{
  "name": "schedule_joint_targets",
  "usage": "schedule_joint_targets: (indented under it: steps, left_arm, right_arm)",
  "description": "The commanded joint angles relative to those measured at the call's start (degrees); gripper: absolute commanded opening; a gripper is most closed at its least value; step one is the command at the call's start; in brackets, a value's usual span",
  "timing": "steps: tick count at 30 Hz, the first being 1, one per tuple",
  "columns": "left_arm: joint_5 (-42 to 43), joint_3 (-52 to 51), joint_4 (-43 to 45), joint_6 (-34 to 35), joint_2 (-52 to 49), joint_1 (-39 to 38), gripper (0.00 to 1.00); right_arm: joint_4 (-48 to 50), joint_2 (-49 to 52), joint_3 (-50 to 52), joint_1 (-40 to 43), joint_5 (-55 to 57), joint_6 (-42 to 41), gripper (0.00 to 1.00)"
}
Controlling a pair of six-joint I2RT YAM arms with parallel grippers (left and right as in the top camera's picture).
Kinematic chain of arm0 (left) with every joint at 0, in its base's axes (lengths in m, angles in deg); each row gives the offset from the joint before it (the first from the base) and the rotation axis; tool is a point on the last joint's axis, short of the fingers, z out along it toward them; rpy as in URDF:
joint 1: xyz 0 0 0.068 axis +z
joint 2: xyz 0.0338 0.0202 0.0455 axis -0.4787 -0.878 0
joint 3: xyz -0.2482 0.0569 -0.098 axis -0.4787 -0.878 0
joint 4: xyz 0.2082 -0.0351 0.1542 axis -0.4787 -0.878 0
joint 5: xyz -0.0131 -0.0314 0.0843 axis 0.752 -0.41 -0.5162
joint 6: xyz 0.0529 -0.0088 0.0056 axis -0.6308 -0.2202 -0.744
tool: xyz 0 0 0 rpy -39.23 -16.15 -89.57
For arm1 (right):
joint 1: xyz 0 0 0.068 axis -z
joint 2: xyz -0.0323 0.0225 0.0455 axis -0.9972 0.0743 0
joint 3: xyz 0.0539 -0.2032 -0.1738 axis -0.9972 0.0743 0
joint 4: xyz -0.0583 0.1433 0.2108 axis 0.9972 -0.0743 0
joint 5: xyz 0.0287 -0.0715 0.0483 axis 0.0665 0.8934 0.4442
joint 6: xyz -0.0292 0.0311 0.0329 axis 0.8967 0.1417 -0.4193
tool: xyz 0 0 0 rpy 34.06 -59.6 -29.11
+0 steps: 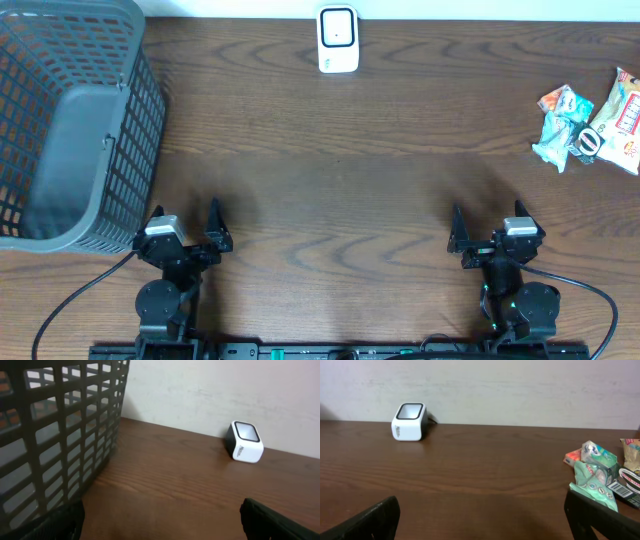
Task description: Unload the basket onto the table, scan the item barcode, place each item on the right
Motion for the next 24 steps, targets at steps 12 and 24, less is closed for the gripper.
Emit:
schedule_joint_targets:
  steps: [12, 24]
  left_arm:
    - [0.5, -1.1, -2.5, -3.3, 0.5, 0.3, 0.98]
    - [0.5, -1.1, -2.5, -3.8, -1.6, 0.3, 0.98]
  right_arm:
    - [-0.3, -0.4, 0.0, 0.2, -0.2, -0.8, 0.99]
    - [-0.3, -0.4, 0.0, 0.2, -0.2, -0.8, 0.99]
